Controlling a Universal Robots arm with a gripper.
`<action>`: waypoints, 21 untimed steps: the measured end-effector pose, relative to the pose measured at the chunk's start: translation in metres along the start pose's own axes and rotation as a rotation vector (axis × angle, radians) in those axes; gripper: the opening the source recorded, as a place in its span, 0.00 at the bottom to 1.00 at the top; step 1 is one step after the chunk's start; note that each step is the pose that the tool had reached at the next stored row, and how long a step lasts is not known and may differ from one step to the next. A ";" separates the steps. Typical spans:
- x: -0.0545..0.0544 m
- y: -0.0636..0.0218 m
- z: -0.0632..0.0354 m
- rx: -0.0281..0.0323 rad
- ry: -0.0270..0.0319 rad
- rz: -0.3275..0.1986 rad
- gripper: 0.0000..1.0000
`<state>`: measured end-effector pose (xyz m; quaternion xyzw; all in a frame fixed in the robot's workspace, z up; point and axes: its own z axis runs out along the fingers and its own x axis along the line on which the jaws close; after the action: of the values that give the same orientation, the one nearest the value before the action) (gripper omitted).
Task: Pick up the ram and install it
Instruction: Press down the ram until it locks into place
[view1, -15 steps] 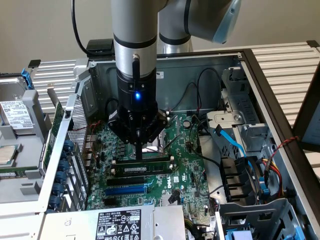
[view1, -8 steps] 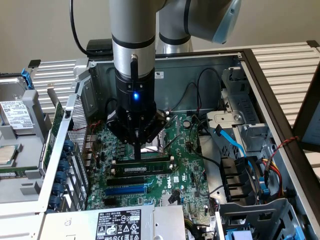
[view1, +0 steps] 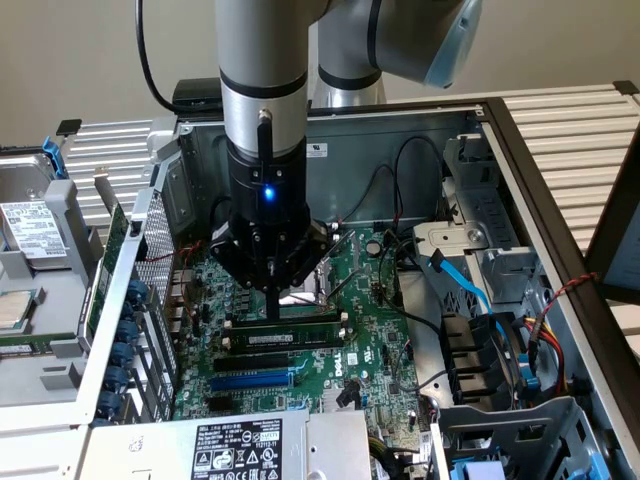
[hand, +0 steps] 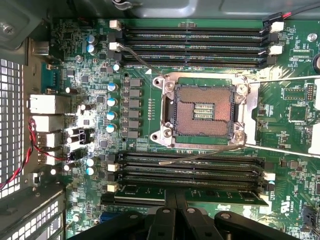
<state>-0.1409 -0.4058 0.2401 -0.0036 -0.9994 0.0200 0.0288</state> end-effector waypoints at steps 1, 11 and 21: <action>0.001 0.0000 0.0000 0.0000 0.0000 0.000 0.11; 0.006 -0.0017 0.0006 0.0000 0.0000 0.000 0.11; 0.008 -0.0022 0.0010 0.0000 -0.0001 0.000 0.11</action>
<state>-0.1488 -0.4080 0.2397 -0.0035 -0.9994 0.0200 0.0287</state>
